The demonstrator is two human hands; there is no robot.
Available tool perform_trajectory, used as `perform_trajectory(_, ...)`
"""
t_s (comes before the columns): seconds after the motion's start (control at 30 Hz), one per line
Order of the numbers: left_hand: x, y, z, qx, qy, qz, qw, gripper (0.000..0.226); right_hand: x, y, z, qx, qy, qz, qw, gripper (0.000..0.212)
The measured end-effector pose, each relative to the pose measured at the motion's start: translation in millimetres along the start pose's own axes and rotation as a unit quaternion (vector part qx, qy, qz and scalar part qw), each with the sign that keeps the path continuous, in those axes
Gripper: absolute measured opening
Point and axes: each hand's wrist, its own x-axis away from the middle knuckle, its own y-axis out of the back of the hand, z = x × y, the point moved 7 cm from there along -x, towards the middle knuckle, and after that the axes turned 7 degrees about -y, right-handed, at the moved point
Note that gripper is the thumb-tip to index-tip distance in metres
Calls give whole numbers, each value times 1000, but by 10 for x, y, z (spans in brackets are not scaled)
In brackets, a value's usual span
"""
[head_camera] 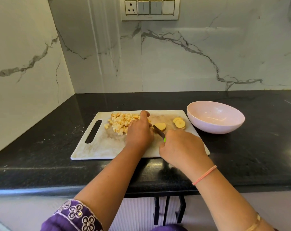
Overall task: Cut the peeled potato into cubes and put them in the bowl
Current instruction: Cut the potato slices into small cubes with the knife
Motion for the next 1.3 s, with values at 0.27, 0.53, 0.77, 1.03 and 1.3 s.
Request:
perform_trajectory(0.27,8,65,30,6,8,0,1000,41,51,86,-217,-38,-11,-4,999,22)
perform_trajectory(0.53,20,88,-21,-5,-2,5,1000,51,-232,-46,-552,-185,-52,-22,981,32)
perform_trajectory(0.77,29,104,-102,-35,-23,14,999,36,-526,-260,-704,-327,-57,-58,941,25)
perform_trajectory(1.03,27,-50,-139,-119,-72,85,987,35,-554,-380,-764,-387,-50,-68,918,26)
perform_trajectory(1.3,-51,28,-54,-182,-30,47,982,32,-511,-324,-760,-404,-21,-89,910,25)
